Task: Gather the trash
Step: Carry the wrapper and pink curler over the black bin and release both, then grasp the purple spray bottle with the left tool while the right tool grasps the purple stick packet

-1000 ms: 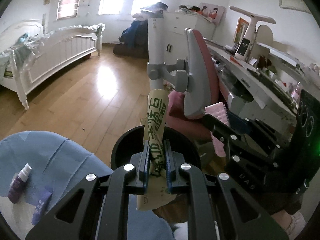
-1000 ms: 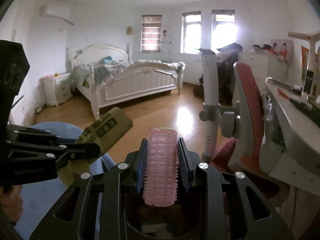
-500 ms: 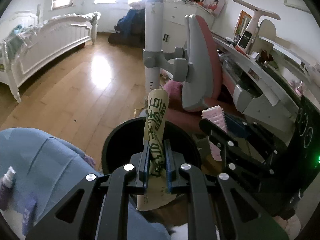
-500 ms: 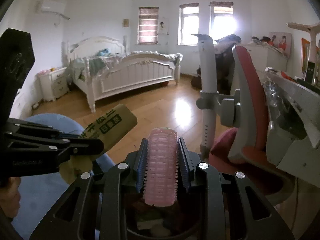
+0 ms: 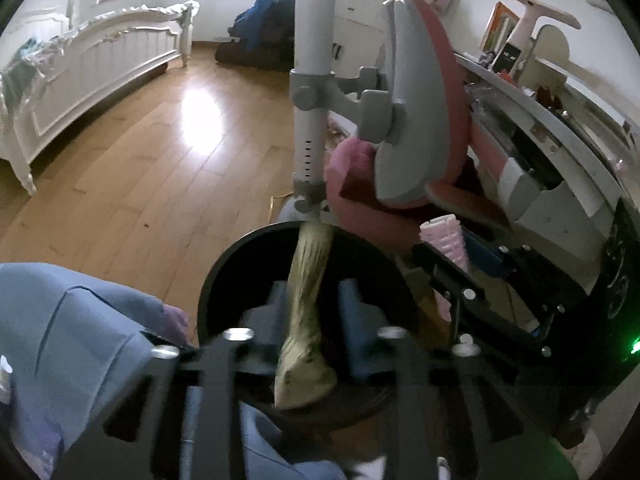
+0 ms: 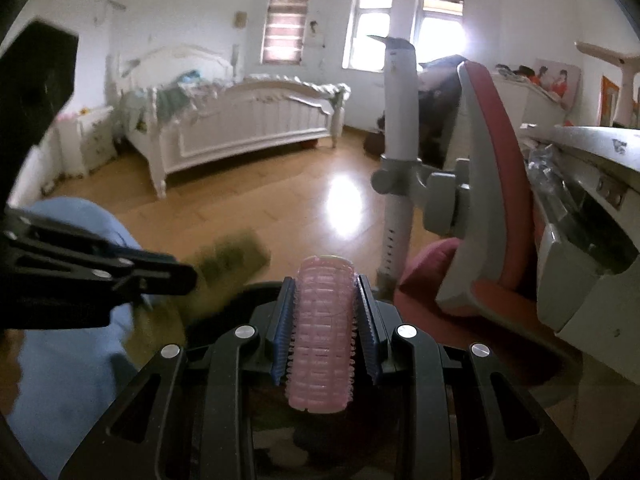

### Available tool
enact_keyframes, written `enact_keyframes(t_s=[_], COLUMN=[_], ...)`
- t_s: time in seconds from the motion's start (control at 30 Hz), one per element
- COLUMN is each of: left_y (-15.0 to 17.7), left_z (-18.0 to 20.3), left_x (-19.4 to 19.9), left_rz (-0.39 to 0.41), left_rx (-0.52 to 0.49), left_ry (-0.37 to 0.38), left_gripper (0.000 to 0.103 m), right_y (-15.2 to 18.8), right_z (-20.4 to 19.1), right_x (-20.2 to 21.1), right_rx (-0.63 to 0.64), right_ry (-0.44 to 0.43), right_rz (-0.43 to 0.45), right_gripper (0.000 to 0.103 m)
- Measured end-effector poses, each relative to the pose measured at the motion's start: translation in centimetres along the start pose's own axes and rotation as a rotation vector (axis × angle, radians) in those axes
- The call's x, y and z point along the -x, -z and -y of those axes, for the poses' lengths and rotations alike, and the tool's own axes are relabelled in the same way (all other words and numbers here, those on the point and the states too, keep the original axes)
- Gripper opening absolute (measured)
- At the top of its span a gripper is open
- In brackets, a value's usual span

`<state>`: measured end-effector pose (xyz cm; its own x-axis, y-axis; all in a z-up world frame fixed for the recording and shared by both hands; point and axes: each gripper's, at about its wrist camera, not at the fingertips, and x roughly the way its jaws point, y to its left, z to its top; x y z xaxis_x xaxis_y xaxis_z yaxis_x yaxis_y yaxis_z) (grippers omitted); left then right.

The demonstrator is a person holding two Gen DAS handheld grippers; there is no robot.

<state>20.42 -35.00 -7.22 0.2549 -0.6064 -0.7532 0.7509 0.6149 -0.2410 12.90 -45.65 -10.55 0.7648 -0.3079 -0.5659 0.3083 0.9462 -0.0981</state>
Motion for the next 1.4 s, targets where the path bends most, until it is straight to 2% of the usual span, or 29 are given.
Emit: enact_keyframes(t_s=[0.07,0.1,0.13,0.17,0.33,0.5,0.63,0.83,0.9,0.97,1.07,1.17,1.23,1.4], left_y=[0.1,0.2,0.3,0.4,1.2,2.7,4.6,7.8,8.3,8.8,8.8,8.6,8.6,9.5], left_z=[0.1,0.1,0.1,0.0,-0.6,-2.8,-5.8,-14.1,-16.5,-18.9,-20.9,-21.0,-21.4,-22.8], left_x=[0.8,1.2,1.5,1.6,3.7,6.8,9.1,12.2,12.4,12.0,10.6,9.4,8.9,10.0], left_rz=[0.032,0.041,0.044,0.045,0.062,0.098,0.103,0.099,0.079,0.036,-0.031,-0.064,-0.065,-0.005], left_rx=[-0.006,-0.009,-0.012,-0.014,-0.018,0.009,0.047,0.157,0.171,0.176,0.130,0.055,0.038,0.100], left_ry=[-0.013,-0.017,-0.019,-0.021,-0.050,-0.101,-0.146,-0.323,-0.376,-0.411,-0.408,-0.387,-0.385,-0.419], left_gripper=[0.064,0.066,0.066,0.066,0.066,0.074,0.074,0.073,0.066,0.051,0.045,0.043,0.033,0.028], right_y=[0.2,0.3,0.5,0.5,0.2,-0.4,-1.7,-2.8,-2.8,-2.9,-3.1,-2.9,-2.7,-3.4], right_z=[0.0,0.1,0.1,0.1,-0.8,-3.1,-6.8,-14.1,-16.6,-19.4,-22.5,-25.0,-25.9,-28.5], right_x=[-0.2,-0.3,0.1,0.7,1.7,2.9,3.7,4.0,3.9,3.6,2.9,2.2,1.4,0.7], right_rx=[0.007,0.005,-0.007,-0.021,-0.030,-0.060,-0.059,-0.041,-0.033,-0.029,-0.019,-0.001,0.003,0.030], right_ry=[0.014,0.012,0.010,0.001,-0.038,-0.149,-0.308,-0.563,-0.628,-0.692,-0.720,-0.703,-0.699,-0.669], right_rz=[-0.010,-0.010,0.007,0.033,0.031,0.020,-0.022,-0.156,-0.205,-0.263,-0.325,-0.378,-0.409,-0.422], right_gripper=[0.034,0.053,0.078,0.084,0.085,0.085,0.085,0.085,0.085,0.085,0.084,0.077,0.072,0.072])
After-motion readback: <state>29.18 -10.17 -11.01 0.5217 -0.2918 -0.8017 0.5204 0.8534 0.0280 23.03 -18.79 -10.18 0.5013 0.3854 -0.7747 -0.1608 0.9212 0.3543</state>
